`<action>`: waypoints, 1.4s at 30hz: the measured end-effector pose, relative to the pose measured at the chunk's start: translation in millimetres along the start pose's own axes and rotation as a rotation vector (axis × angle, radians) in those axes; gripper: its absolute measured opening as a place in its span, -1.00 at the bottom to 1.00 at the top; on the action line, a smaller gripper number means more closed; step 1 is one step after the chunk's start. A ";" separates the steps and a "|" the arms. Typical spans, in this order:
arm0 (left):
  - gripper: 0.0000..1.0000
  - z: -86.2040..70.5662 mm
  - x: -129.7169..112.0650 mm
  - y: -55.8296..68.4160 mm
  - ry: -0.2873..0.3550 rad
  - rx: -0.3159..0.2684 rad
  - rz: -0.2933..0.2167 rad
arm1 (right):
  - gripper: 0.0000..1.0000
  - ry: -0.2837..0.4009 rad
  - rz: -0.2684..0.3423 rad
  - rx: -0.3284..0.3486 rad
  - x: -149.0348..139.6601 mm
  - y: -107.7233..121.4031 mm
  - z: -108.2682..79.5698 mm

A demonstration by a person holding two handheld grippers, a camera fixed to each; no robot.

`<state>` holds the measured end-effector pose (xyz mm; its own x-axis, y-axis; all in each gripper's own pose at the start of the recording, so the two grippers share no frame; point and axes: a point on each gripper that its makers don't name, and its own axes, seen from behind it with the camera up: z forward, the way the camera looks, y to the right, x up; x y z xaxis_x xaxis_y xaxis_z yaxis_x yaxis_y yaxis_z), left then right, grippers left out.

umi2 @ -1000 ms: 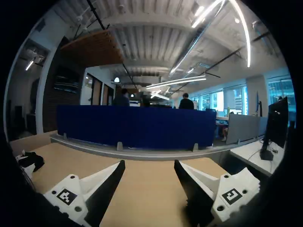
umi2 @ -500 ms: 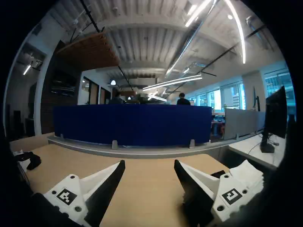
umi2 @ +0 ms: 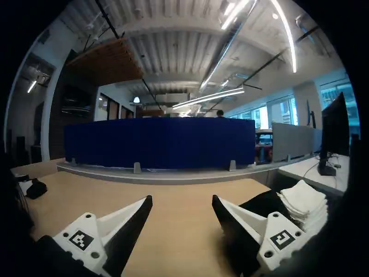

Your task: Fold towel

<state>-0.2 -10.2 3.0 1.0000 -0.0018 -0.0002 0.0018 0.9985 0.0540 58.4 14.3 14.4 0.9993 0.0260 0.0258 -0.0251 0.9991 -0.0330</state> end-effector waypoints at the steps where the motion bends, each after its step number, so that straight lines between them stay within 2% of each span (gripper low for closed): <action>1: 0.93 -0.1 0.0 0.0 0.000 0.000 0.000 | 1.00 0.002 0.002 0.002 -3.1 -0.1 -0.5; 6: 0.94 -0.4 -0.1 0.0 0.000 0.000 0.000 | 1.00 0.005 0.010 0.015 -19.4 -1.8 -1.9; 12: 0.93 -0.4 -0.1 0.1 0.000 0.000 0.000 | 1.00 -0.002 0.014 -0.003 -36.5 2.6 -4.7; 21: 0.93 -0.3 -0.2 -0.3 0.000 0.000 0.000 | 1.00 0.001 0.031 0.011 -48.8 -3.2 -8.7; 29: 0.94 -0.2 -0.3 -0.2 0.000 0.000 0.000 | 1.00 0.015 0.051 0.014 -50.4 -3.4 -11.5; 42: 0.93 -0.7 -0.2 0.0 0.000 0.000 0.000 | 1.00 0.020 0.011 0.028 -52.6 -9.0 -10.0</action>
<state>-0.4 -10.2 2.3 1.0000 -0.0017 -0.0002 0.0017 0.9985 0.0541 6.4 3.6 3.4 0.9993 0.0365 0.0059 -0.0365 0.9993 -0.0054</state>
